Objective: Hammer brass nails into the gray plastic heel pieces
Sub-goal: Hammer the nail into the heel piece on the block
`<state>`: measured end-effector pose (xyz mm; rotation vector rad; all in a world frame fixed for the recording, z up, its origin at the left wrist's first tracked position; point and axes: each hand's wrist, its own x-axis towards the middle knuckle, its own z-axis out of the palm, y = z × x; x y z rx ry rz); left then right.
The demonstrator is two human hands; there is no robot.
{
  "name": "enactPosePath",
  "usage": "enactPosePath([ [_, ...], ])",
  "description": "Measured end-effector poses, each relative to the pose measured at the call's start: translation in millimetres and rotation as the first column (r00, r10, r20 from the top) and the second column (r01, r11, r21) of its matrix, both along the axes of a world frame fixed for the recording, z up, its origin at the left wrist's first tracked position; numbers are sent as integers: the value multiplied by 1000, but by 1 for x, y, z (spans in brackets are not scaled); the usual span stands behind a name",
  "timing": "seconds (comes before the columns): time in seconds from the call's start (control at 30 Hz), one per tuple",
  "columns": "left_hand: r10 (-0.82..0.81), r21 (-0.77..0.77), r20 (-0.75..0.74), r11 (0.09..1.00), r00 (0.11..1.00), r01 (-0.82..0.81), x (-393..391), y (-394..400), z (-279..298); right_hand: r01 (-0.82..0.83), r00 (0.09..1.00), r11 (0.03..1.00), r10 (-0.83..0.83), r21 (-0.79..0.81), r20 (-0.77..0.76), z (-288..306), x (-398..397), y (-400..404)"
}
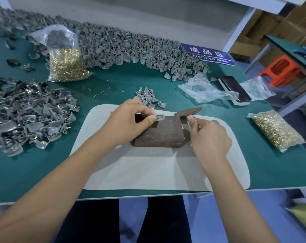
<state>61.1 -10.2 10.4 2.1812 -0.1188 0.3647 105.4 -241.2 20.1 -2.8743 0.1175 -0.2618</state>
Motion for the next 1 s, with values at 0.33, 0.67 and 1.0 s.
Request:
enactPosePath([
  [0.33, -15, -314, -115, 949, 993, -22, -13, 3, 19, -595, 787, 732, 446, 332, 427, 25, -25, 41],
  [0.67, 295, -102, -15, 950, 955, -295, -64, 74, 22, -776, 619, 507, 724, 374, 304, 15, -32, 121],
  [1.0, 706, 201, 69, 682, 705, -703, -126, 149, -6, -849, 513, 459, 835, 261, 200, -4, -58, 221],
])
